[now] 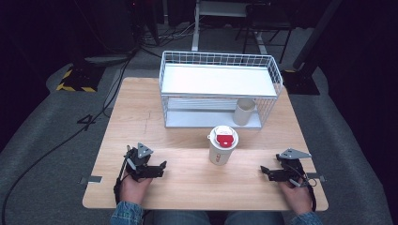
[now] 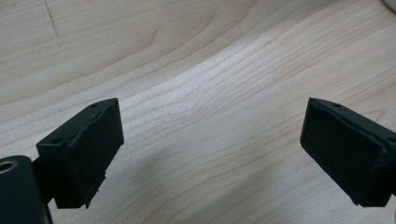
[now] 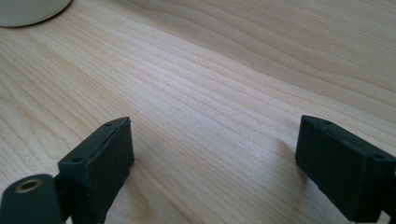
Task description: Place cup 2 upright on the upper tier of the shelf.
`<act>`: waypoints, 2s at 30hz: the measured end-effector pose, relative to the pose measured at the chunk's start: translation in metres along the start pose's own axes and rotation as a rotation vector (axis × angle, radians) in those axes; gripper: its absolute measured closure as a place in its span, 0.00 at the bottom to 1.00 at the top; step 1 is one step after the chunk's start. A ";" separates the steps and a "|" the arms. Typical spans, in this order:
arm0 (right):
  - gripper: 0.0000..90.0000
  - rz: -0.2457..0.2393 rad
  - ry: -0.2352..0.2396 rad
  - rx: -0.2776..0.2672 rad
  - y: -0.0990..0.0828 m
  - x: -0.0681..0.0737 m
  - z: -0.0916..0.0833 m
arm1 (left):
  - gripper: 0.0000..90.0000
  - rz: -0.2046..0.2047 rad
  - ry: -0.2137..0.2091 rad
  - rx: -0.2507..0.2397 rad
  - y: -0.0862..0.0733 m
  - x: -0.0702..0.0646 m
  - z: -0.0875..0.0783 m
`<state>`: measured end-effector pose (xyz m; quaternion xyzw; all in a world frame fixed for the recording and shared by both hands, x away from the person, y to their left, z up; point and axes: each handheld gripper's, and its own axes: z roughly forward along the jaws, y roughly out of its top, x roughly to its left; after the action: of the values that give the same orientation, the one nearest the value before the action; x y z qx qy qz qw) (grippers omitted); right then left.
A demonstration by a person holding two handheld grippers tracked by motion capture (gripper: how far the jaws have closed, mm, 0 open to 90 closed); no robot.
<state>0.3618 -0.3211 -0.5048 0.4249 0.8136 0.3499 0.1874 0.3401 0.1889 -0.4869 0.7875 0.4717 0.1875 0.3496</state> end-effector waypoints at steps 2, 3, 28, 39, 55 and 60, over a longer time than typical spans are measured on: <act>0.13 0.001 -0.001 0.000 0.000 0.000 0.000 | 0.07 0.003 -0.015 -0.014 0.002 -0.003 -0.003; 0.13 0.001 -0.001 -0.001 0.000 0.000 0.000 | 0.07 0.005 -0.023 -0.021 0.004 -0.004 -0.004; 0.13 0.000 -0.001 0.000 0.000 0.000 0.000 | 0.06 0.109 -0.245 -0.179 0.035 -0.069 -0.021; 0.12 0.000 -0.002 0.000 0.000 0.000 0.000 | 0.06 0.118 -0.323 -0.208 0.046 -0.094 0.001; 0.12 0.000 -0.002 0.000 0.000 0.000 0.000 | 0.04 0.112 -0.396 -0.211 0.073 -0.117 0.051; 0.12 0.000 -0.002 0.000 0.000 0.000 0.000 | 0.02 0.107 -0.419 -0.219 0.077 -0.120 0.067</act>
<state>0.3620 -0.3207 -0.5050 0.4251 0.8134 0.3497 0.1882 0.3708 0.0353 -0.4725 0.7903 0.3234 0.0883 0.5129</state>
